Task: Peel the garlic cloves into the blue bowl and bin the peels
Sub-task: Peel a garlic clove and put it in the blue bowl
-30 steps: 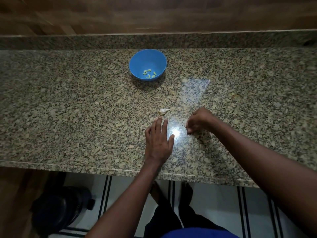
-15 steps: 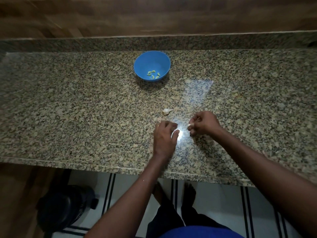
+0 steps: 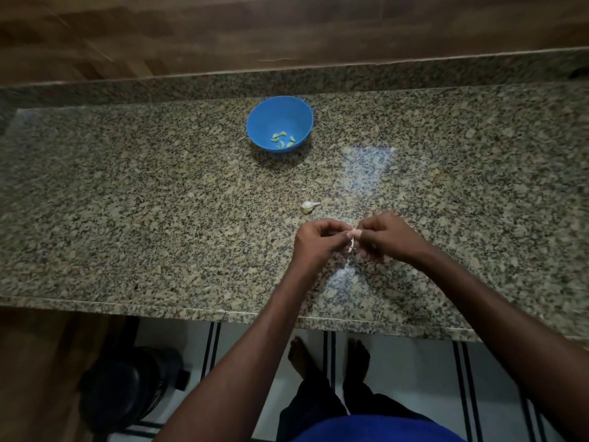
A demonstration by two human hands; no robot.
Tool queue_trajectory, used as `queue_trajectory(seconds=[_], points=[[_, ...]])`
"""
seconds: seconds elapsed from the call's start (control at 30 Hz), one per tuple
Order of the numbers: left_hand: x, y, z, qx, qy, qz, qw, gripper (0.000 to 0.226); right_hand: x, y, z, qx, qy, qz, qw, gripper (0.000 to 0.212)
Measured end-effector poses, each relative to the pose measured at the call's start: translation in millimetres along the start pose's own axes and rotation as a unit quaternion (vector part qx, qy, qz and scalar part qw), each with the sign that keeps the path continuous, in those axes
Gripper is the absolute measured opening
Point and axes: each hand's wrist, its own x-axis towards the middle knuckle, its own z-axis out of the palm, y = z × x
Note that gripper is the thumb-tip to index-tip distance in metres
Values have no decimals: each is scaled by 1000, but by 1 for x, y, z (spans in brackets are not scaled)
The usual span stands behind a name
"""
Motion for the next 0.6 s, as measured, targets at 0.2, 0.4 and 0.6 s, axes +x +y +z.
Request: queue_trajectory(seconds=[0.2,0.4,0.6], points=[[1,7,-2,19,-19,25,999,14,9,5,-11,273,-121,135,945,33],[3,9,-2,27,-20,32,999,6,11,9,-15,346,-147,184,908,28],[6,13,2,-45,-41,-38,997,11,3,2,-18,129,-64,78,986,25]])
